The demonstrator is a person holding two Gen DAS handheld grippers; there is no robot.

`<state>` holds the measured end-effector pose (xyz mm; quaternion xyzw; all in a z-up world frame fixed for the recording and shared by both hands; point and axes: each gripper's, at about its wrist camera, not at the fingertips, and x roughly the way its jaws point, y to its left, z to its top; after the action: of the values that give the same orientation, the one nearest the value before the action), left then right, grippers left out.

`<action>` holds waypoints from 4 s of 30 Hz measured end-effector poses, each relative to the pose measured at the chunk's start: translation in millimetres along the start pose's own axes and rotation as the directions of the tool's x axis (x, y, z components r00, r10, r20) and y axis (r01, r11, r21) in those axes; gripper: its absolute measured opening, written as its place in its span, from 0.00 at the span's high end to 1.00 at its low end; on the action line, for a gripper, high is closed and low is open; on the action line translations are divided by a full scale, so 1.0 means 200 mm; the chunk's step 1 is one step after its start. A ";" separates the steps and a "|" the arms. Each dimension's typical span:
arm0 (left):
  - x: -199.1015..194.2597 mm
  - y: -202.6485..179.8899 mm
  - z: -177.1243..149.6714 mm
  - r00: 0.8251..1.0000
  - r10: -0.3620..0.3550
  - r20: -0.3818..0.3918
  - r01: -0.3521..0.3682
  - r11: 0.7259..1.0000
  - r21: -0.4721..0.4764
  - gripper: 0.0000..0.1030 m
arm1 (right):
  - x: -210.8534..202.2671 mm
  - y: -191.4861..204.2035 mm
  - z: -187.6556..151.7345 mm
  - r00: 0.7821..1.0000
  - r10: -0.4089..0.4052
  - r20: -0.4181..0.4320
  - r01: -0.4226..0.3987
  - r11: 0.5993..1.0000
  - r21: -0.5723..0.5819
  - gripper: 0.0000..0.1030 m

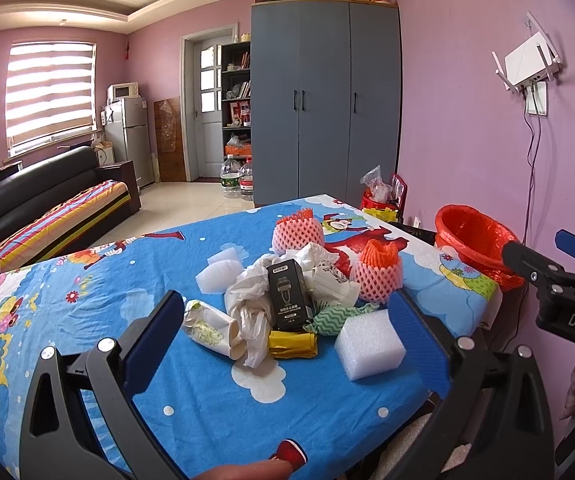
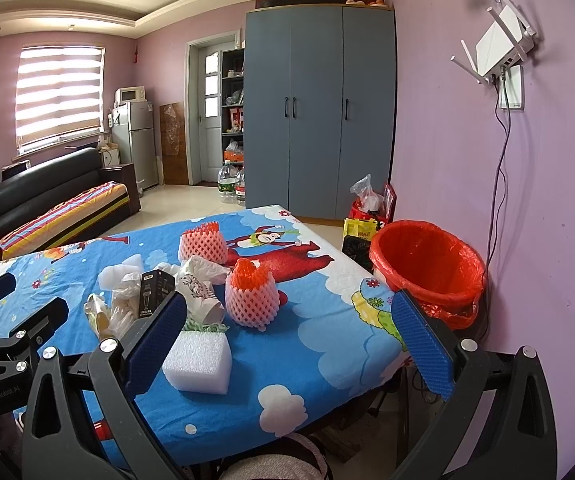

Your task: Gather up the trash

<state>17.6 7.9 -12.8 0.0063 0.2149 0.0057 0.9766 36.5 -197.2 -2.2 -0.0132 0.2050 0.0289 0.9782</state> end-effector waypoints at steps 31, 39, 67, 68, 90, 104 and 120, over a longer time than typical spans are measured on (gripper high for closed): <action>0.40 0.54 -0.23 0.968 0.114 -0.226 -0.139 0.985 -0.098 0.04 | 0.64 0.40 -0.29 0.920 0.239 -0.311 -0.266 0.963 -0.046 0.14; 0.51 0.52 -0.22 0.958 0.096 -0.269 -0.127 0.987 -0.101 0.04 | 0.74 0.44 -0.35 0.886 0.260 -0.385 -0.303 0.951 -0.055 0.36; 0.79 0.49 -0.20 0.926 0.062 -0.371 -0.138 0.974 -0.181 0.73 | 0.70 0.27 -0.17 0.906 0.307 -0.291 -0.321 0.947 0.001 0.36; 0.77 0.50 -0.20 0.928 0.065 -0.366 -0.139 0.974 -0.178 0.79 | 0.70 0.28 -0.17 0.907 0.309 -0.288 -0.323 0.946 -0.003 0.36; 0.52 0.37 -0.05 0.982 0.061 -0.181 -0.073 0.995 -0.061 0.84 | 0.56 0.16 -0.09 0.937 0.290 -0.194 -0.291 0.956 0.026 0.36; 0.53 -0.01 0.07 0.989 -0.078 -0.123 0.086 0.994 0.066 0.84 | 0.60 -0.15 -0.03 0.968 0.206 -0.139 -0.192 0.975 0.112 0.36; 0.65 -0.43 0.28 0.964 -0.256 -0.075 0.264 0.952 0.153 0.84 | 0.59 -0.57 0.07 0.996 0.055 -0.068 -0.041 0.981 0.189 0.36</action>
<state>160.9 -75.9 -17.5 0.0571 0.2400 -0.1402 0.9589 156.5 -305.3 -35.6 0.0827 0.2425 0.0324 0.9661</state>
